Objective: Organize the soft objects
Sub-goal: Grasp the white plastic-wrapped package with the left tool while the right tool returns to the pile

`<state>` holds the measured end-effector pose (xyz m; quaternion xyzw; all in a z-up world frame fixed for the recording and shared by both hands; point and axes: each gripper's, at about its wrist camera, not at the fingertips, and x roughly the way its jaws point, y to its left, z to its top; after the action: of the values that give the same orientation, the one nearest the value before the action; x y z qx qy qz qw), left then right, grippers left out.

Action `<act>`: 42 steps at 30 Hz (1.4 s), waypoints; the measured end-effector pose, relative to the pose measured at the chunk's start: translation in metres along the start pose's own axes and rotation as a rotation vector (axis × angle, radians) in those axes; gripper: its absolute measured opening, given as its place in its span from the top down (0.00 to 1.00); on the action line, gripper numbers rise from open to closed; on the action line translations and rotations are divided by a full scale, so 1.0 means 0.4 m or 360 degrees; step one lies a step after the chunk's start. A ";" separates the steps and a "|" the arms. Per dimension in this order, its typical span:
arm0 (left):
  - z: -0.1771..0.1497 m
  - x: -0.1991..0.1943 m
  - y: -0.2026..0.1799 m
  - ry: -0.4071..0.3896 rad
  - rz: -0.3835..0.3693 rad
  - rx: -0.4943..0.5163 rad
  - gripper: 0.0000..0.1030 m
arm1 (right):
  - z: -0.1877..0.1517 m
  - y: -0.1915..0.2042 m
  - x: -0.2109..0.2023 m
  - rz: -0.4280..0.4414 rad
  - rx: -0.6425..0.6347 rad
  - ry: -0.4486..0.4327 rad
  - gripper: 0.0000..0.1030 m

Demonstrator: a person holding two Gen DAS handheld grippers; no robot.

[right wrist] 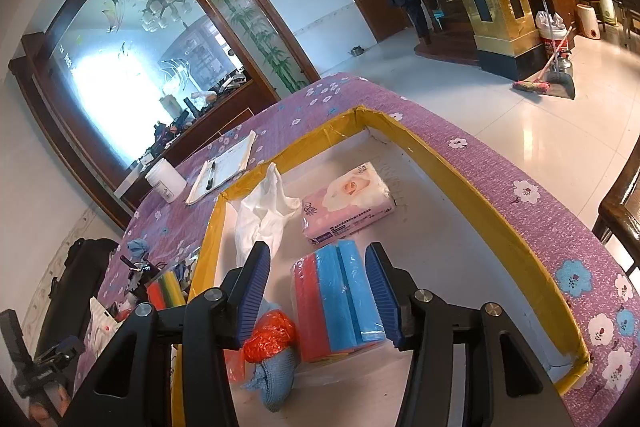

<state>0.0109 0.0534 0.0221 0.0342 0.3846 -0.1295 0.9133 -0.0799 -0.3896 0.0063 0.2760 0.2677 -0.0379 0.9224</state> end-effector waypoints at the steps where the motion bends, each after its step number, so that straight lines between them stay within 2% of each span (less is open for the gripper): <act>1: 0.003 0.016 -0.003 0.0024 0.0001 0.0006 0.15 | 0.000 0.000 0.000 0.0001 -0.0001 0.0000 0.48; 3: 0.007 0.041 -0.003 0.0046 -0.0001 0.0029 0.14 | 0.000 0.000 0.000 -0.0001 -0.0001 0.0002 0.48; 6: 0.017 0.077 -0.016 0.0044 0.0122 0.0105 0.14 | 0.000 0.000 0.001 0.0003 -0.0002 0.0003 0.48; 8: 0.018 0.099 -0.019 0.0065 0.0143 0.0102 0.14 | -0.001 0.000 0.001 0.0003 -0.0001 0.0003 0.48; 10: 0.011 0.132 -0.018 0.0128 0.0230 0.0094 0.15 | -0.001 0.000 0.000 0.0002 -0.0003 0.0006 0.48; 12: 0.005 0.141 -0.015 0.0124 0.0335 0.0104 0.30 | -0.001 0.000 0.001 0.0002 -0.0001 0.0003 0.48; 13: 0.004 0.138 -0.011 0.0131 0.0346 0.0097 0.48 | -0.001 0.001 0.001 0.0002 -0.0001 0.0003 0.48; 14: 0.004 0.136 -0.003 0.0139 0.0318 0.0075 0.60 | -0.001 0.001 0.001 0.0001 -0.0002 0.0006 0.48; 15: 0.003 0.131 0.006 0.0147 0.0283 0.0033 0.60 | -0.001 0.001 0.001 0.0002 -0.0002 0.0007 0.48; 19: -0.014 0.086 0.039 0.0101 0.0290 -0.0098 0.63 | -0.002 0.001 -0.002 0.0004 -0.0002 0.0006 0.48; 20: -0.019 0.071 0.044 0.0080 0.0251 -0.0139 0.63 | -0.002 0.002 -0.002 0.0003 -0.0004 0.0007 0.48; 22: -0.028 0.020 0.052 -0.0025 0.0055 -0.0258 0.63 | -0.002 0.002 -0.003 0.0006 -0.0011 0.0004 0.48; 25: -0.034 -0.004 0.023 -0.0117 -0.0072 -0.0249 0.63 | 0.001 0.014 -0.003 0.0024 -0.0039 -0.0005 0.48; 28: -0.046 0.014 -0.018 -0.0121 -0.0144 -0.0170 0.62 | -0.017 0.063 -0.026 0.0109 -0.0134 0.0013 0.48; 32: -0.048 0.023 -0.022 -0.0107 -0.0238 -0.0193 0.62 | -0.075 0.205 -0.053 0.0378 -0.0276 0.0200 0.47; 34: -0.046 0.026 -0.009 -0.0097 -0.0259 -0.0235 0.62 | -0.118 0.300 -0.054 0.0446 -0.0409 0.0281 0.34; 35: -0.046 0.025 -0.005 -0.0103 -0.0255 -0.0245 0.62 | -0.147 0.351 -0.044 0.0457 -0.0474 0.0348 0.31; 38: -0.052 0.015 -0.001 -0.0129 -0.0261 -0.0250 0.62 | -0.216 0.436 0.018 0.0374 -0.0517 0.0544 0.29; 40: -0.055 0.009 -0.006 -0.0138 -0.0258 -0.0237 0.62 | -0.239 0.448 0.049 0.0322 -0.0486 0.0617 0.29; 42: -0.054 0.006 -0.011 -0.0144 -0.0266 -0.0215 0.62 | -0.251 0.454 0.076 0.0211 -0.0466 0.0648 0.29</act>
<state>-0.0038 0.0522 0.0054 -0.0655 0.3523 -0.1804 0.9160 -0.0617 -0.1809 0.0087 0.1584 0.4317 0.1182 0.8801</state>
